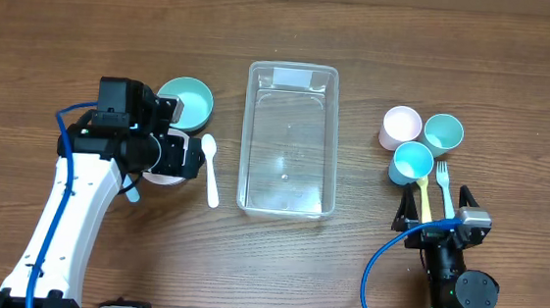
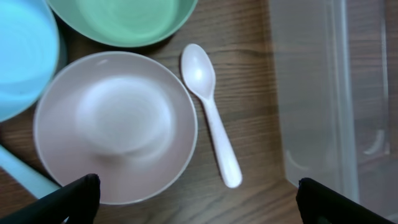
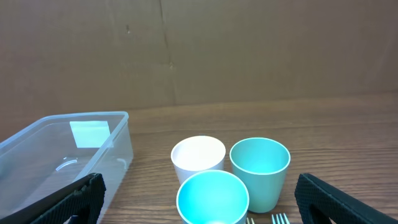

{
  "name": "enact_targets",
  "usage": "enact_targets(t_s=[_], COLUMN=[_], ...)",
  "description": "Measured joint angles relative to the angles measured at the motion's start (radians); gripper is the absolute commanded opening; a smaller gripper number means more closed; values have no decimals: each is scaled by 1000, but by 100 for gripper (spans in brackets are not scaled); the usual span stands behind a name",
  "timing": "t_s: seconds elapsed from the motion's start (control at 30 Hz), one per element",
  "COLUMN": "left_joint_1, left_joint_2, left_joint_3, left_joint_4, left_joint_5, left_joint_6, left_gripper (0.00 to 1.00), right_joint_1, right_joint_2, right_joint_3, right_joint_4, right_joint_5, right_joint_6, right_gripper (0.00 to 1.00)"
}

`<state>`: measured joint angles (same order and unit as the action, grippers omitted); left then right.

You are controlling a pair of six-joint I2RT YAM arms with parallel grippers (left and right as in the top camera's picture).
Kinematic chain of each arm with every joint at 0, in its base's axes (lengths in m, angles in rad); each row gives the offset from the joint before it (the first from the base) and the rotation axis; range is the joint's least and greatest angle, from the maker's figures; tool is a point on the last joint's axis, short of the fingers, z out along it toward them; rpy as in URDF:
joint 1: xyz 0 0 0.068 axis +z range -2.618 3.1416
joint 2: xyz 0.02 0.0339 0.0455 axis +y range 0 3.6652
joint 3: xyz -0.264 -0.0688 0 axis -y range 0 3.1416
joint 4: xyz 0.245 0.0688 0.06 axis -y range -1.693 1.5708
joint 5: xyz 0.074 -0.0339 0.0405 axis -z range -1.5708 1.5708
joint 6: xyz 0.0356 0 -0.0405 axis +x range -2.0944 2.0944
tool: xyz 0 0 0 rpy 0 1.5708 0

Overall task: Pack container
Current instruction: 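Reach the left gripper to the white bowl and grasp its rim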

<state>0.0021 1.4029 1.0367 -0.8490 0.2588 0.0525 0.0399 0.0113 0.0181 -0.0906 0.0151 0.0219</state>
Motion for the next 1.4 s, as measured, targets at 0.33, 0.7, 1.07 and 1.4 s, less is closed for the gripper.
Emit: enact_targets(t_s=[0.33, 0.7, 1.07, 1.4], left_joint_1=[-89, -210, -210, -210], left_joint_2=[10, 157, 177, 251], left_joint_3=[0, -109, -110, -110], left_joint_4=[109, 246, 274, 283], left_joint_5=[-171, -280, -377, -384], left_joint_6=[-7, 6, 3, 3], left_gripper=[84, 47, 36, 19], right_joint_1=[0, 0, 0, 0], right_joint_2=[0, 0, 0, 0], right_joint_3=[0, 0, 0, 0], right_joint_4=[1, 1, 0, 0], right_joint_5=[0, 0, 0, 0], right_joint_6=[0, 0, 0, 0], right_gripper=[100, 100, 100, 100])
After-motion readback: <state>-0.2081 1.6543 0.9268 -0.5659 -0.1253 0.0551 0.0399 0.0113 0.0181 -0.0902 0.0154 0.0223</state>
